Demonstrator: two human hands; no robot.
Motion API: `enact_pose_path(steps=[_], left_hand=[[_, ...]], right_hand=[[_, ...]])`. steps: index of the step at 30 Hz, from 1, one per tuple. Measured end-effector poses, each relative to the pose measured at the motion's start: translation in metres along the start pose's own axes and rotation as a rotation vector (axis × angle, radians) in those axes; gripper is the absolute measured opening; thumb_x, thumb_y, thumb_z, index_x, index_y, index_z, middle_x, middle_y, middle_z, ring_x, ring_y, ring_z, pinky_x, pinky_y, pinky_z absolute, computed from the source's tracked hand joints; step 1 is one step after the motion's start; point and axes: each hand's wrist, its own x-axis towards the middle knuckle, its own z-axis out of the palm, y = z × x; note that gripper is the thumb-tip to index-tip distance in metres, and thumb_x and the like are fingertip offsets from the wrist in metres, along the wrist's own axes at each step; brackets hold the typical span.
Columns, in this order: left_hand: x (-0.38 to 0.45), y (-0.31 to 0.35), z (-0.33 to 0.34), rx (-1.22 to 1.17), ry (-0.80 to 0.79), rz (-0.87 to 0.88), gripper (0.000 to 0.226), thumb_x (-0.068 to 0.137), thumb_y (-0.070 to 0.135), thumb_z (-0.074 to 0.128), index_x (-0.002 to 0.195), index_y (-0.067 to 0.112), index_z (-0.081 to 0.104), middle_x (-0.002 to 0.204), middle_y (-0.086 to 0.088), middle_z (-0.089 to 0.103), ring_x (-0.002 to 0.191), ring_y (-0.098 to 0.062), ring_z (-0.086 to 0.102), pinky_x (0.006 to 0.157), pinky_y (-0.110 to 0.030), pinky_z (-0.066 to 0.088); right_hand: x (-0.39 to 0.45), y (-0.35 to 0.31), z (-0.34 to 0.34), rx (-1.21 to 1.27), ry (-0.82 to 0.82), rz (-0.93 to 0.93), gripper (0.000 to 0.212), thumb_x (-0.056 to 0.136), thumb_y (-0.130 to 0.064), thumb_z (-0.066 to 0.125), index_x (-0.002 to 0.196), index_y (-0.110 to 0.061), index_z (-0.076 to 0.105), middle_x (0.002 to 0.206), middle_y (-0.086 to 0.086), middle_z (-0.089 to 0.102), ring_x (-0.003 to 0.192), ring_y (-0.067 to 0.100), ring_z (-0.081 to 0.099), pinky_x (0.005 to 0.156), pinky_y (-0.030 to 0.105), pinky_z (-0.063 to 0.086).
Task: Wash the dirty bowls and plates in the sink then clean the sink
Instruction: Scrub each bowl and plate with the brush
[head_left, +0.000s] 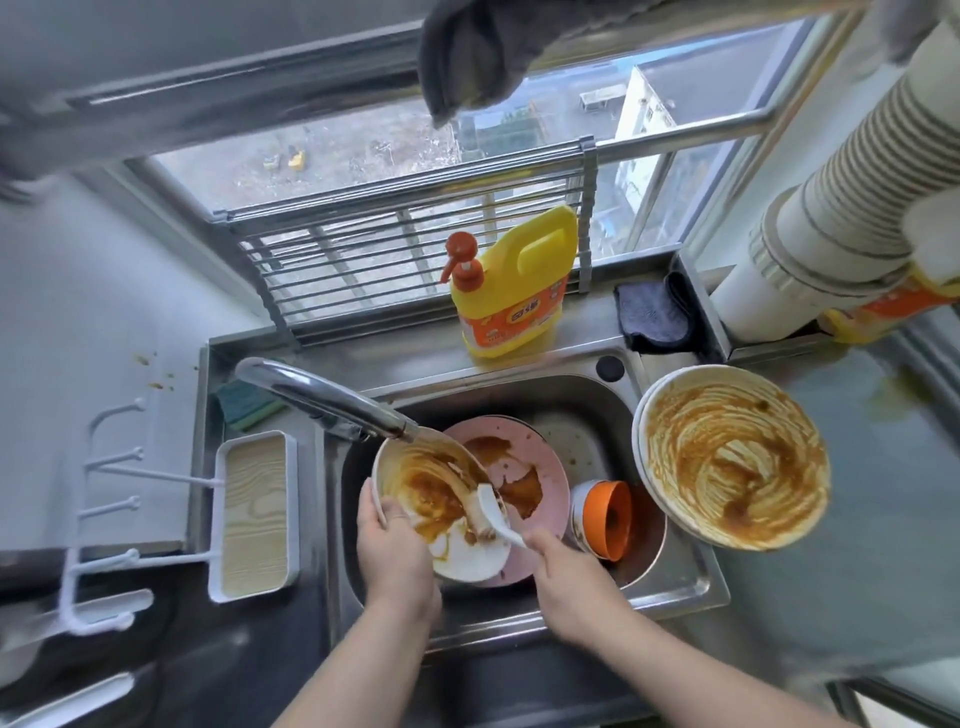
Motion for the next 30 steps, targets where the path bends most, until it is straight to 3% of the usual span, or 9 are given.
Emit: enact_pose_path(steps=[3,6,9,12,16,19,22,26,30], left_hand=[[0.012,-0.006,0.004,-0.087,0.015,-0.088,0.040,0.116,0.029,0.033,0.153,0.034,0.047,0.134,-0.006,0.065,0.111,-0.025,0.067,0.081,-0.031,0.054],[-0.010,-0.019,0.011,-0.082,-0.099,-0.084,0.036,0.116,0.028,0.032,0.141,0.030,0.058,0.126,-0.008,0.071,0.111,-0.026,0.069,0.093,-0.040,0.058],[-0.019,-0.018,0.012,-0.150,-0.087,-0.156,0.037,0.116,0.029,0.031,0.145,0.028,0.055,0.128,-0.008,0.069,0.117,-0.029,0.068,0.103,-0.051,0.055],[0.002,-0.012,0.007,-0.172,0.005,-0.188,0.035,0.115,0.030,0.033,0.144,0.034,0.054,0.130,-0.010,0.065,0.116,-0.034,0.067,0.102,-0.063,0.053],[0.006,-0.012,0.013,-0.184,-0.043,-0.218,0.033,0.116,0.032,0.032,0.139,0.036,0.054,0.131,-0.010,0.065,0.116,-0.034,0.066,0.102,-0.062,0.054],[0.000,-0.011,0.016,-0.223,-0.090,-0.270,0.035,0.115,0.036,0.032,0.142,0.037,0.055,0.125,-0.008,0.067,0.113,-0.035,0.069,0.095,-0.067,0.055],[0.015,-0.003,0.013,-0.231,-0.045,-0.258,0.035,0.115,0.036,0.033,0.145,0.033,0.052,0.127,-0.010,0.065,0.109,-0.034,0.069,0.095,-0.067,0.055],[0.015,-0.008,0.015,-0.153,-0.077,-0.221,0.033,0.115,0.036,0.032,0.136,0.034,0.057,0.131,-0.010,0.066,0.110,-0.029,0.069,0.098,-0.060,0.056],[0.011,0.004,0.009,-0.171,-0.145,-0.234,0.031,0.115,0.038,0.033,0.129,0.032,0.060,0.122,-0.007,0.068,0.109,-0.031,0.071,0.092,-0.062,0.059]], right_hand=[[-0.043,-0.012,0.009,0.045,-0.069,-0.085,0.022,0.108,-0.037,0.033,0.127,-0.047,0.040,0.095,0.009,0.066,0.085,0.031,0.062,0.081,0.042,0.051],[-0.021,-0.034,0.009,-0.073,0.016,-0.166,0.029,0.108,-0.037,0.030,0.134,-0.044,0.037,0.109,0.014,0.070,0.100,0.040,0.065,0.084,0.048,0.052],[0.014,-0.022,-0.016,-0.196,0.081,-0.053,0.039,0.104,-0.020,0.030,0.136,-0.041,0.035,0.110,0.013,0.070,0.100,0.040,0.067,0.083,0.049,0.056],[-0.012,-0.003,-0.014,-0.214,0.016,-0.020,0.027,0.104,-0.020,0.032,0.124,-0.039,0.036,0.103,0.015,0.068,0.093,0.040,0.066,0.077,0.047,0.054],[-0.027,-0.030,0.006,-0.166,0.000,-0.160,0.030,0.106,-0.031,0.030,0.134,-0.042,0.038,0.107,0.018,0.069,0.098,0.044,0.064,0.080,0.048,0.053],[0.016,-0.018,-0.018,-0.234,0.086,-0.074,0.044,0.104,-0.020,0.031,0.142,-0.043,0.032,0.103,0.011,0.069,0.092,0.037,0.067,0.078,0.048,0.058],[-0.001,0.010,-0.025,-0.256,0.057,-0.042,0.033,0.105,-0.023,0.028,0.131,-0.040,0.038,0.093,0.011,0.067,0.084,0.038,0.066,0.075,0.051,0.057],[-0.021,-0.010,-0.007,-0.256,-0.021,-0.190,0.035,0.107,-0.033,0.029,0.140,-0.044,0.036,0.110,0.017,0.070,0.099,0.043,0.066,0.086,0.053,0.056],[0.014,0.007,-0.044,-0.329,0.076,-0.069,0.032,0.110,-0.028,0.034,0.141,-0.032,0.044,0.115,0.017,0.069,0.104,0.040,0.068,0.087,0.049,0.057]])
